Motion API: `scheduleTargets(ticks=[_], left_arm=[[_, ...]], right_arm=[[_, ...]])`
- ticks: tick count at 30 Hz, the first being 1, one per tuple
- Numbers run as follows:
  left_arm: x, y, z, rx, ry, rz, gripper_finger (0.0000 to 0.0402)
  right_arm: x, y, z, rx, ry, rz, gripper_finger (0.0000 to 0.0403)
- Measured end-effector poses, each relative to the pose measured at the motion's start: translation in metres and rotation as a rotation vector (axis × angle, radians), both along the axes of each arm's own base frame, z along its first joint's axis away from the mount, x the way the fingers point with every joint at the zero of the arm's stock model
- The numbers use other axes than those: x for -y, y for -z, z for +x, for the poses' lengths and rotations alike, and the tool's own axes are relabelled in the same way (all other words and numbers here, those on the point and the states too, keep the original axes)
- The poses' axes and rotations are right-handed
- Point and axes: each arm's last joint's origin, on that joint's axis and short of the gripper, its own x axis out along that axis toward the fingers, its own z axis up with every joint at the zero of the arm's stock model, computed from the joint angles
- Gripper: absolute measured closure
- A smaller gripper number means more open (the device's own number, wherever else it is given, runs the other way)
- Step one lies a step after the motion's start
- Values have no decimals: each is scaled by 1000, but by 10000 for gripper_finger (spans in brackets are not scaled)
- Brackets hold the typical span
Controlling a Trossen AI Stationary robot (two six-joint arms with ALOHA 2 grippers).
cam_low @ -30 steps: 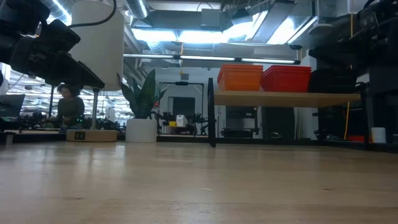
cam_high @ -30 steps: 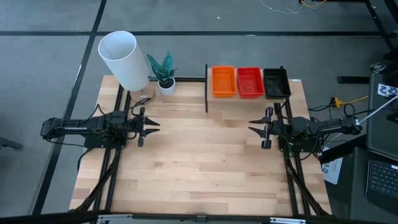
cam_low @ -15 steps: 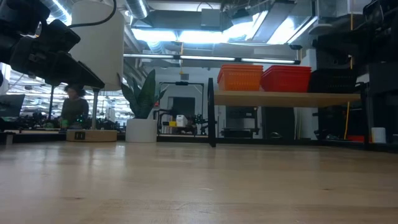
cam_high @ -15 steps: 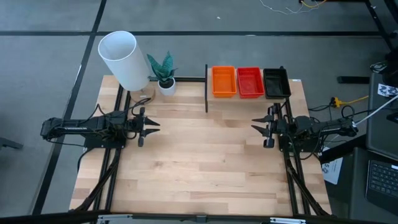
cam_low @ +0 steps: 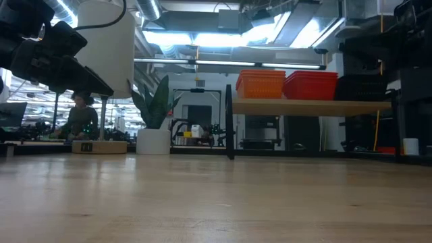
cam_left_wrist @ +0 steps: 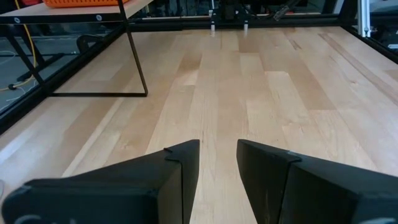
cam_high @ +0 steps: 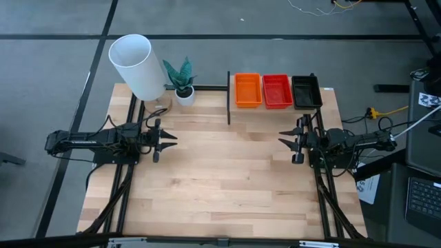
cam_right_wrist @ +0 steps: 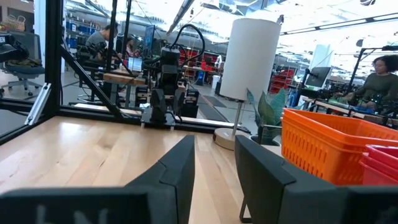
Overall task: Stack baskets on shelf by color
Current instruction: Return to Home Position
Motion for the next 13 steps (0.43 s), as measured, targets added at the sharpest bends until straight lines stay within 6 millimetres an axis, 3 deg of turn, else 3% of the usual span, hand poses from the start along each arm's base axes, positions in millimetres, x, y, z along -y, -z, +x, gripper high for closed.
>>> scheduleTargets(ticks=[13], left_arm=[[0, 0, 0, 0, 0, 0, 301]], right_arm=[[0, 3, 0, -35, 0, -5, 286]])
